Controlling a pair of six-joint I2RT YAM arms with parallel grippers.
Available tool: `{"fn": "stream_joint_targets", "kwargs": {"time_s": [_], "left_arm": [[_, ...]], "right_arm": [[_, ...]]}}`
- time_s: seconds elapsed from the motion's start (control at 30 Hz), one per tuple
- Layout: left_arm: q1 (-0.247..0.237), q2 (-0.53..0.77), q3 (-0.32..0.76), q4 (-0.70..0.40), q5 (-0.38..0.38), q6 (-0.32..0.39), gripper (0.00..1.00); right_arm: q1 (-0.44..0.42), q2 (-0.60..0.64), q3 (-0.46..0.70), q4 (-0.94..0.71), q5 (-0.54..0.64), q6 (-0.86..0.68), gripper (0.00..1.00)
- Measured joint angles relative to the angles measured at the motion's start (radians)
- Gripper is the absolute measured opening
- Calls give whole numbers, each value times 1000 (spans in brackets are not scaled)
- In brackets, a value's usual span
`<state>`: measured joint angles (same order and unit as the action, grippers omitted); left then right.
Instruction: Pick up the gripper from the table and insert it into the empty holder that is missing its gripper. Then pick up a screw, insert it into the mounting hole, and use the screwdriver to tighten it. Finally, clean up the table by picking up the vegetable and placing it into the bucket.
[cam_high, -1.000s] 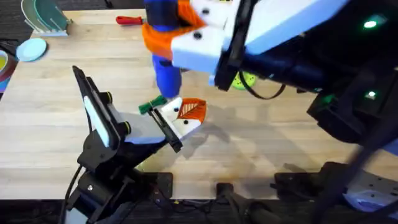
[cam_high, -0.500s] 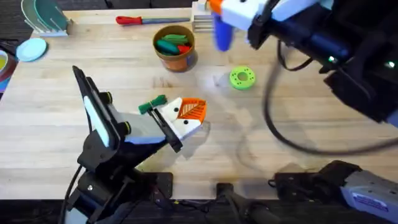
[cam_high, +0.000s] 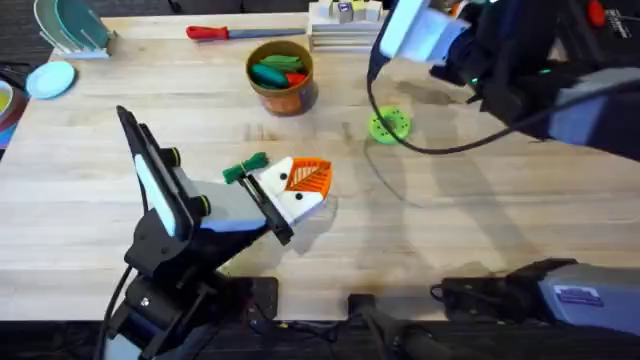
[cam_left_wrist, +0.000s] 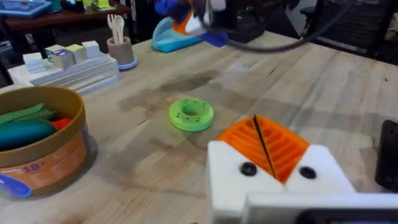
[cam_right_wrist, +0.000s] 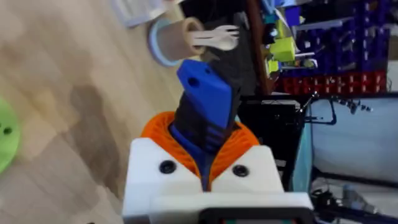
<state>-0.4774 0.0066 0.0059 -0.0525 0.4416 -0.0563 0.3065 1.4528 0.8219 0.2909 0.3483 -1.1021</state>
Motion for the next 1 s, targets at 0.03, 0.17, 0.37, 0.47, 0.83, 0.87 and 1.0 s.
{"fn": "stream_joint_targets", "kwargs": {"time_s": [0.03,0.17,0.37,0.47,0.83,0.87,1.0], "left_arm": [[0,0,0,0,0,0,4],[0,0,0,0,0,0,4],[0,0,0,0,0,0,4],[0,0,0,0,0,0,4],[0,0,0,0,0,0,4],[0,0,0,0,0,0,4],[0,0,0,0,0,0,4]], "right_arm": [[0,25,0,0,4,-33,22],[-1,119,0,0,14,-104,22],[-23,249,0,1,27,-141,22],[-31,295,0,0,40,-156,22],[-27,305,25,-88,60,-170,636],[-27,300,33,-95,65,-170,765],[-26,283,51,-136,77,-169,990]]}}
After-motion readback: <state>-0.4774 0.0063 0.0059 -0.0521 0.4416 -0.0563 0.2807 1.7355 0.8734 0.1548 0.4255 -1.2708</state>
